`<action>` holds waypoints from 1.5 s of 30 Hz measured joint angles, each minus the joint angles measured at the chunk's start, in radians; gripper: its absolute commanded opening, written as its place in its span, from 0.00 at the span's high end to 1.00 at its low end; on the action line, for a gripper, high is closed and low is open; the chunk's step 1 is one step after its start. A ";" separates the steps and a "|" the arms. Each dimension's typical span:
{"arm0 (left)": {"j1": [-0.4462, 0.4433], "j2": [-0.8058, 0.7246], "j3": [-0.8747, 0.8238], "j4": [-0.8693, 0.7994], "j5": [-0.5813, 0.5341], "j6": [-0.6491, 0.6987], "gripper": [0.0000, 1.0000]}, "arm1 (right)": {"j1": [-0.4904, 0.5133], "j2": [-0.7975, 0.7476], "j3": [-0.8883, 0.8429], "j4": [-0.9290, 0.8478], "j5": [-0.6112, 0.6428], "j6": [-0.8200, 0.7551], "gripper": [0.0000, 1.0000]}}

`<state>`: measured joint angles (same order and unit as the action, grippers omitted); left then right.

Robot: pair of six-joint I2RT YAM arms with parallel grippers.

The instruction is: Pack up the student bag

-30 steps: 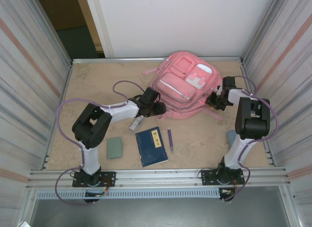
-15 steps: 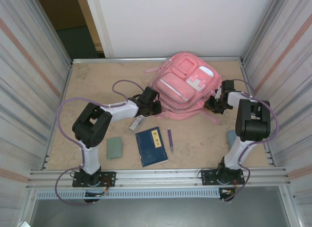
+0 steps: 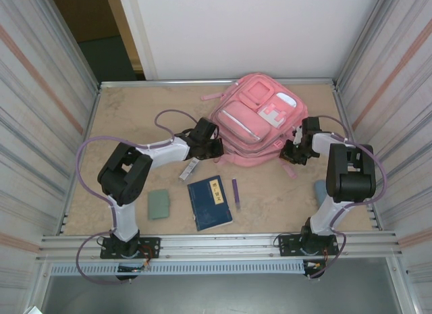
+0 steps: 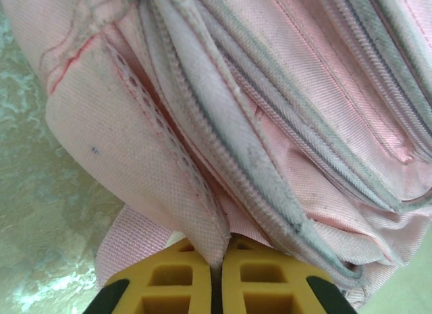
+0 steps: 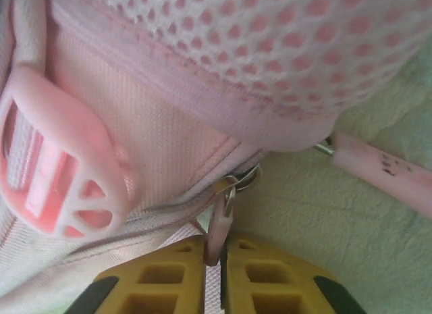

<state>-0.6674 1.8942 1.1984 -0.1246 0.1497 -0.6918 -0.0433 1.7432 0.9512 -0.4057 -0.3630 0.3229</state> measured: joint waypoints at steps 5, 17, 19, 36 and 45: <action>0.000 0.000 0.005 -0.002 0.011 0.000 1.00 | 0.000 -0.011 -0.002 -0.008 0.018 -0.003 1.00; -0.001 0.000 0.010 -0.002 0.029 0.005 1.00 | 0.036 -0.129 -0.005 -0.078 0.140 -0.031 0.96; -0.002 0.000 0.010 -0.001 0.038 0.007 1.00 | 0.037 -0.129 -0.005 -0.084 0.155 -0.042 0.86; -0.002 0.000 0.010 0.016 0.087 0.007 1.00 | 0.037 -0.040 0.021 -0.071 0.197 -0.048 0.69; -0.002 0.000 0.010 0.018 0.111 0.008 1.00 | 0.012 -0.040 0.040 -0.049 0.191 -0.074 0.69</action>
<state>-0.6697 1.8942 1.2083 -0.1062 0.2604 -0.6842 -0.0315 1.7031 0.9909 -0.4549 -0.1719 0.2485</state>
